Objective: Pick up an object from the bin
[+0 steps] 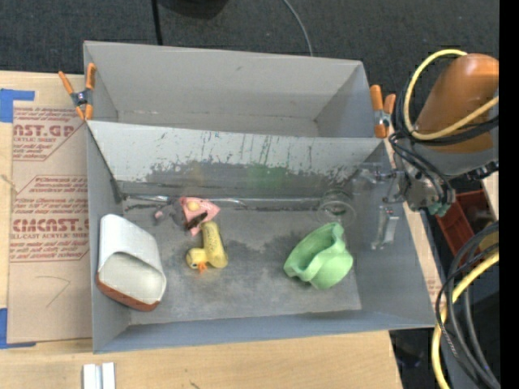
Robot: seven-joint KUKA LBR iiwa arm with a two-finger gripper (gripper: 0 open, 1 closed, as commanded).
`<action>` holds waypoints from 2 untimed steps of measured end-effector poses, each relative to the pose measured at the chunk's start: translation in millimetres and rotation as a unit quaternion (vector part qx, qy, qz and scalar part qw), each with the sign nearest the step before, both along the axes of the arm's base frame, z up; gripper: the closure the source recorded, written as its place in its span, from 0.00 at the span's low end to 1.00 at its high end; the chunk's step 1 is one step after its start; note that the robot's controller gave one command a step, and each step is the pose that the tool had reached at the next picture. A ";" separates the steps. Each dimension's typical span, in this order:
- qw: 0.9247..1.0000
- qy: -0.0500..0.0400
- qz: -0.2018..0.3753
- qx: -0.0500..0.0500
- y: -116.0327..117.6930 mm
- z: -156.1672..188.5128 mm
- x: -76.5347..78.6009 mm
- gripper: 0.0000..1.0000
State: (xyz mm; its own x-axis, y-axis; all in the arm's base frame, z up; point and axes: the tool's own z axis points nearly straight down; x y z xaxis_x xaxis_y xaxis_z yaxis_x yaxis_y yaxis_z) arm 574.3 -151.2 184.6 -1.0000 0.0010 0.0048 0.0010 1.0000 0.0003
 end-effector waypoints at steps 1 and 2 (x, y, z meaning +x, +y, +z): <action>1.000 -0.004 0.001 -0.001 0.8 5.0 1.5 0.00; 0.997 -0.004 0.072 0.000 14.2 -39.8 4.3 0.00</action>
Offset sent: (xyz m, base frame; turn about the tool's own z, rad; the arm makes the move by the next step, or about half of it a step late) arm 0.0068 0.0362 -0.1146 -0.3730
